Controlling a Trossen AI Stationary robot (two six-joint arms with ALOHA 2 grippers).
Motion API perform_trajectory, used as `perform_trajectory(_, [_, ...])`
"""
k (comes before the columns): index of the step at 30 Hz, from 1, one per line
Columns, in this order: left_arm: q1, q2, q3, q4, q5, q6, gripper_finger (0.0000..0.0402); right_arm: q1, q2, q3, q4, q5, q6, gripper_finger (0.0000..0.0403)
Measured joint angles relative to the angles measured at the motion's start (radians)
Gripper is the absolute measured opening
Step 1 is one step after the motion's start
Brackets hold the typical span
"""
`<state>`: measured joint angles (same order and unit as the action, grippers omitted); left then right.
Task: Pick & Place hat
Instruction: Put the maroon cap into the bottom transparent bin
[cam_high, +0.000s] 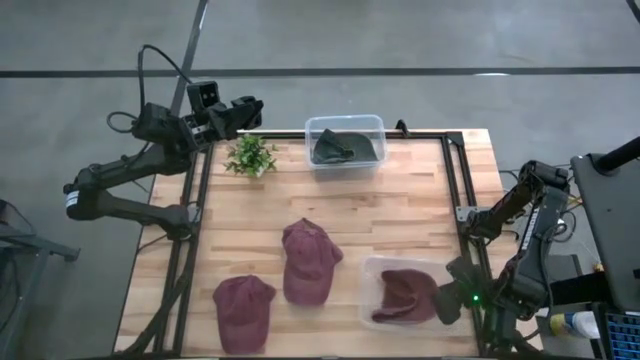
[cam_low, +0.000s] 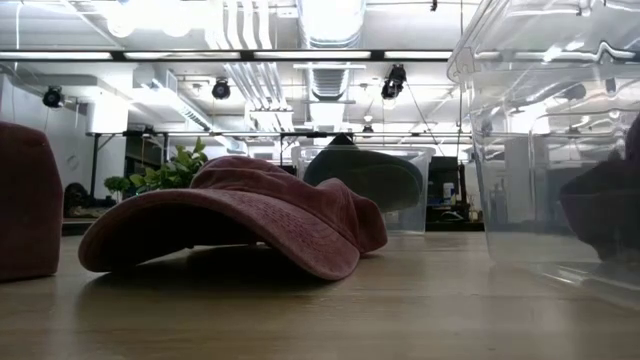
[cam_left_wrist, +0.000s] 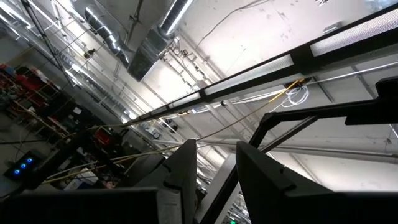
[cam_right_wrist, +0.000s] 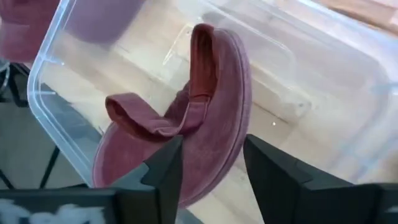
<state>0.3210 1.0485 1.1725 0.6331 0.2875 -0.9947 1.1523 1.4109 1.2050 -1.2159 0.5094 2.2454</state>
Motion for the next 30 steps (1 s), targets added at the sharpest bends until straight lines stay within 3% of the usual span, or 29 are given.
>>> perform_trajectory(4, [0.000, 0.000, 0.000, -0.007, 0.001, 0.001, 0.0106, 0.000, 0.000, 0.046, -0.087, -0.089, -0.034, 0.0175])
perform_trajectory(8, [0.000, 0.001, 0.001, -0.058, 0.002, 0.018, 0.0106, -0.006, 0.000, 0.122, -0.170, -0.078, -0.108, 0.0172])
perform_trajectory(14, [0.000, 0.000, 0.001, -0.225, 0.021, 0.033, 0.0106, -0.029, -0.004, 0.250, -0.159, 0.218, -0.288, 0.0167])
perform_trajectory(18, [0.000, 0.000, 0.001, -0.446, 0.034, 0.043, 0.0106, -0.099, -0.004, 0.315, -0.155, 0.275, -0.410, 0.0168])
perform_trajectory(23, [0.000, 0.001, 0.001, -0.712, 0.047, 0.131, 0.0106, -0.214, -0.004, 0.347, -0.012, 0.279, -0.741, 0.0165])
perform_trajectory(30, [0.009, 0.011, 0.001, -0.747, 0.034, 0.085, 0.0106, -0.345, 0.009, 0.325, 0.268, 0.247, -1.213, 0.0155])
